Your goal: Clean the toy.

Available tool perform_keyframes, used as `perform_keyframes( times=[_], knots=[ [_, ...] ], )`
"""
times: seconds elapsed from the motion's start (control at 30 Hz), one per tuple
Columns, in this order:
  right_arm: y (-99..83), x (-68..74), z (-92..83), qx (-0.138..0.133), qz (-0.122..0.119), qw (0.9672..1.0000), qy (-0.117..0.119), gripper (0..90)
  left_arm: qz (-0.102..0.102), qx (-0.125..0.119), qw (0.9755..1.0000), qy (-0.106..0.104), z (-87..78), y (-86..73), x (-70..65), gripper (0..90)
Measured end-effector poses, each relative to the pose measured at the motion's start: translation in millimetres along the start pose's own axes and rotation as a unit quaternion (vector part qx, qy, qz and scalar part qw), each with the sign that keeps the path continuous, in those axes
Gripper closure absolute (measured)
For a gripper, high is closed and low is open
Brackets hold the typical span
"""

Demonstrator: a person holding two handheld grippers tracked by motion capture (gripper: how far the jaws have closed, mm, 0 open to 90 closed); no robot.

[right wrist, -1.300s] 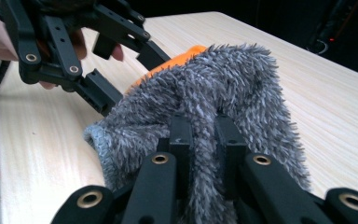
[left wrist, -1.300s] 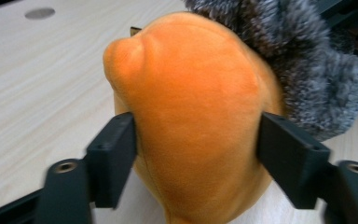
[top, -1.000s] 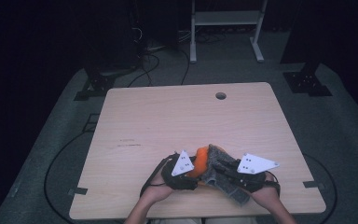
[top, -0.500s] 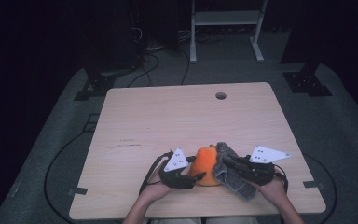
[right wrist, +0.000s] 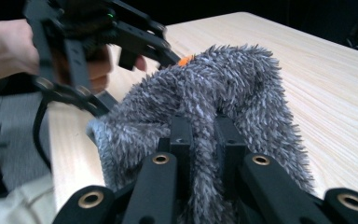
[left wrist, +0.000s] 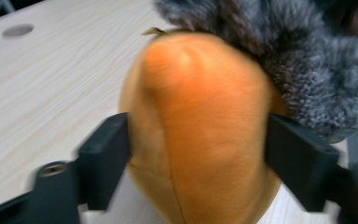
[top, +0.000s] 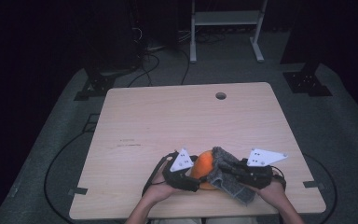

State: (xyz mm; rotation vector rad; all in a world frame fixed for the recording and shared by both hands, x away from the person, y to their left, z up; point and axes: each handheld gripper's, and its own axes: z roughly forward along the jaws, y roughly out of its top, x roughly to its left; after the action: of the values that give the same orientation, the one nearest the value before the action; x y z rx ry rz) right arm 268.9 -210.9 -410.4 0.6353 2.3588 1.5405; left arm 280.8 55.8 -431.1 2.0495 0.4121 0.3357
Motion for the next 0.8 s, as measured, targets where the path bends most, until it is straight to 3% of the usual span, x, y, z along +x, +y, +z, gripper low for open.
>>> perform_keyframes(
  times=[0.07, 0.1, 0.17, 0.23, 0.37, 0.47, 0.6, 0.63, 0.7, 0.77, 0.8],
  knots=[
    [8.2, 3.0, -3.1, -0.011, -0.008, 0.9999, 0.000, 79.8, 0.021, -0.003, 0.9997, -0.012, -0.6, 0.0, -3.8, 34.8],
    [12.2, 3.4, -3.9, -0.020, -0.010, 0.9997, 0.006, 79.8, 0.047, 0.001, 0.9987, -0.018, -0.6, 0.4, -7.6, 36.8],
    [17.0, 3.9, -1.6, -0.013, -0.017, 0.9998, 0.002, 79.8, 0.072, 0.009, 0.9972, -0.019, -0.9, 0.6, -11.3, 38.3],
    [12.9, -0.8, 1.2, -0.007, -0.014, 0.9999, 0.006, 79.7, 0.079, 0.012, 0.9965, -0.024, -3.2, -0.7, -9.1, 38.8],
    [-3.2, -17.5, -6.3, 0.003, 0.024, 0.9996, -0.010, 79.7, 0.075, 0.008, 0.9965, -0.038, -5.8, -3.1, -4.2, 39.1],
    [-5.7, -20.2, -10.0, 0.001, 0.039, 0.9992, -0.010, 79.7, 0.081, 0.009, 0.9957, -0.044, -4.1, -3.0, -6.3, 39.4],
    [5.1, -12.1, -6.0, -0.008, 0.017, 0.9997, 0.014, 79.7, 0.098, 0.017, 0.9940, -0.046, -8.3, -3.6, -4.2, 38.8],
    [3.6, -13.3, -4.9, -0.002, 0.015, 0.9998, 0.013, 79.7, 0.094, 0.017, 0.9944, -0.045, -9.4, -4.2, -2.0, 38.4],
    [-3.6, -19.2, -5.0, 0.007, 0.028, 0.9996, 0.009, 79.7, 0.064, 0.007, 0.9970, -0.043, -8.9, -5.3, 2.3, 35.6],
    [-9.5, -22.8, -5.2, 0.004, 0.053, 0.9986, -0.003, 79.7, 0.035, 0.005, 0.9984, -0.043, -6.7, -1.9, 2.6, 25.1],
    [-10.3, -21.2, -4.5, 0.003, 0.052, 0.9986, -0.006, 79.7, 0.021, 0.006, 0.9989, -0.042, -5.6, 1.4, 1.5, 19.3]
  ],
)
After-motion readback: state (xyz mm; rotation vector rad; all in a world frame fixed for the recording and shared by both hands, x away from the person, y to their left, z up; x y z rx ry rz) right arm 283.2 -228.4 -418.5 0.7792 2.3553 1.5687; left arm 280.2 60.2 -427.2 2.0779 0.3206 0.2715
